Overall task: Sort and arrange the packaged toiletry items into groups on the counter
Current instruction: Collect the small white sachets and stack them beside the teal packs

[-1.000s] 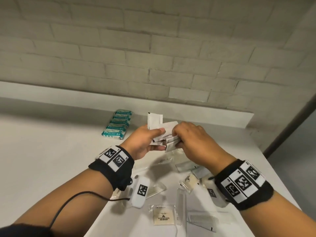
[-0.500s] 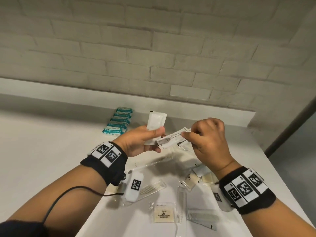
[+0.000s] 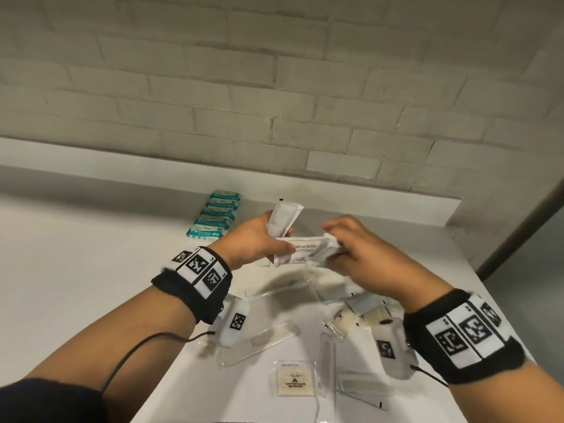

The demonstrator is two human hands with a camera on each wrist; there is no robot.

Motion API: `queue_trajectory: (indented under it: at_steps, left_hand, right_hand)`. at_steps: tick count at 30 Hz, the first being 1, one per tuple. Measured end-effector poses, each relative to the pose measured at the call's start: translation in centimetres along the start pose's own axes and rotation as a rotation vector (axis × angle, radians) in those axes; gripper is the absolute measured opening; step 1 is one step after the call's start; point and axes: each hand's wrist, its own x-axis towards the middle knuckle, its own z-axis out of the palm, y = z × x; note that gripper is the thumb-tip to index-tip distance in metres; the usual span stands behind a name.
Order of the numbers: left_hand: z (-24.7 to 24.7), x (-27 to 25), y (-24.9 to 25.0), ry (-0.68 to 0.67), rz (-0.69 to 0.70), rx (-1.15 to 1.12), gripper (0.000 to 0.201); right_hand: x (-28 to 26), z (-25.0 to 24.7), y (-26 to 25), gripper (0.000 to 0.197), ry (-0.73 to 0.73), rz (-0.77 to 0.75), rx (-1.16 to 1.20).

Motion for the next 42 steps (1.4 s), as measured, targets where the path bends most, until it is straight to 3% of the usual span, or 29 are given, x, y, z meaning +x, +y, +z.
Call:
queue_trajectory:
  at_steps: [2,4,7,8,10,13,15,19,26,30,35,40,42]
  left_hand:
    - [1.2,-0.1,0.5,-0.065,0.036,-0.085,0.024]
    - [2.0,-0.2,0.8,-0.036,0.024,-0.061,0.013]
    - [1.3,-0.2,0.3,0.056,-0.102,0.000,0.058]
    - [0.8,-0.2,-0.1,0.083,-0.136,-0.035,0.062]
    - [0.0,-0.2,-1.0,0.118,-0.155,-0.007,0.047]
    - [0.1,-0.4,-1.4,0.096,-0.114,0.009,0.004]
    - [0.5,-0.4,-1.6,0.077,-0.101,-0.090,0.016]
    - [0.7,-0.5,-1.4,0.062,-0.117,-0.173,0.017]
    - [0.4,-0.1,-1.1,0.133,-0.040,-0.004,0.013]
    - [2.0,0.0,0.0,0.229,0.040,-0.109,0.010]
    - [4.8,0.1,0.9,0.120,0.072,-0.503,0.020]
    - [3.8,-0.3,0.8,0.174,0.022,-0.204,0.017]
    - [3.7,-0.4,0.7,0.171,0.020,-0.233,0.033]
  right_hand:
    - [0.9,0.8,-1.5,0.035,-0.101,-0.019,-0.041]
    - [1.2,1.6,-1.8,0.025,-0.100,0.056,0.042]
    - [0.9,2.3,-0.5,0.035,0.020,0.215,0.296]
    - [0.7,2.4,0.0,0.045,0.070,0.247,0.364]
    - [0.4,2.4,1.1,0.061,0.174,0.284,0.468]
    - [0.1,2.3,2.7,0.037,0.296,0.333,0.516]
    - [-0.1,2.2,3.3,0.025,0.324,0.353,0.534]
    - [-0.7,2.0,3.8,0.023,0.326,0.346,0.573]
    - [-0.9,-0.3,3.1,0.025,0.217,0.249,0.562]
    - [0.9,0.3,1.6,0.026,0.314,0.221,0.871]
    - [2.6,2.6,-1.1,0.028,0.388,0.243,1.156]
    - [2.6,2.9,-0.6,0.026,0.393,0.250,1.121]
    - [2.6,2.5,-0.5,0.028,0.391,0.237,1.191]
